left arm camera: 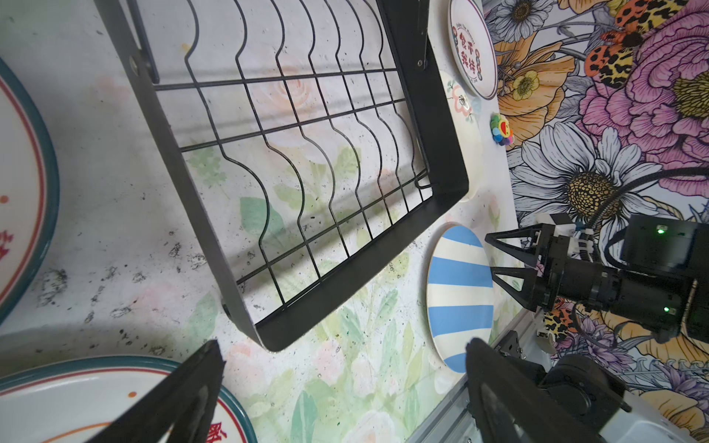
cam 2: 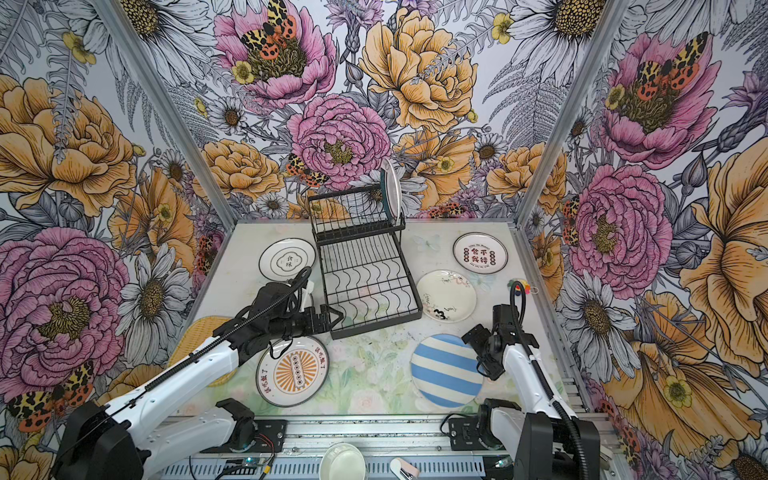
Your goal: Load the plates into the dish rack
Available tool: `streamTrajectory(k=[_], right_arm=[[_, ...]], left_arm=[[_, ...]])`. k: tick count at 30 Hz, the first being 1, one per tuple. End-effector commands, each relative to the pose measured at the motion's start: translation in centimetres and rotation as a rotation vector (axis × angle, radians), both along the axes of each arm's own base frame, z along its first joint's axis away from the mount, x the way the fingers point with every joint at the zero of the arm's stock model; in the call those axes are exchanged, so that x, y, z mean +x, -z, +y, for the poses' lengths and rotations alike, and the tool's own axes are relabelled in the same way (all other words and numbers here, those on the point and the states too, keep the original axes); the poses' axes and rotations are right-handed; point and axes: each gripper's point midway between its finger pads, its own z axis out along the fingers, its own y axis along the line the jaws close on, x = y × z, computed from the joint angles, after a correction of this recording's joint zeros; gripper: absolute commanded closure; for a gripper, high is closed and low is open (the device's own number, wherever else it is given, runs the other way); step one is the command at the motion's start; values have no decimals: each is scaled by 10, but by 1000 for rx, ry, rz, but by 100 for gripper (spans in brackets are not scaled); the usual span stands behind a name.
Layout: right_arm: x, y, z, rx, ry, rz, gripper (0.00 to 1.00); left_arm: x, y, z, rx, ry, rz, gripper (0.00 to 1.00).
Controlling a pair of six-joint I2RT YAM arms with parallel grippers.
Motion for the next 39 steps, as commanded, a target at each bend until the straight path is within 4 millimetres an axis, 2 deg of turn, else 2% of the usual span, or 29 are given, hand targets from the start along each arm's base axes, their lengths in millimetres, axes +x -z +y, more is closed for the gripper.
streamTrajectory(k=[1,6,12,19,26,31,34,39], right_arm=[[-18,10,12,69,18,60,9],[-13,2,30,131,-23,38,8],[-2,-6,56,172,-80,2,8],[16,-15,94,191,-185,-50,8],[11,-13,134,219,-323,-56,7],[12,-20,162,243,-489,-83,7],[13,-29,163,237,-586,-128,7],[-5,-25,147,186,-687,-115,7]], left_arm=[[-5,4,-5,-4,27,21,1],[-7,6,-12,9,65,43,1],[-15,6,-31,21,152,76,1],[-28,7,-47,22,218,116,1],[-47,17,-50,19,249,175,1],[-62,29,-58,34,292,223,2],[-70,36,-67,55,319,247,4],[-80,54,-72,108,332,288,12]])
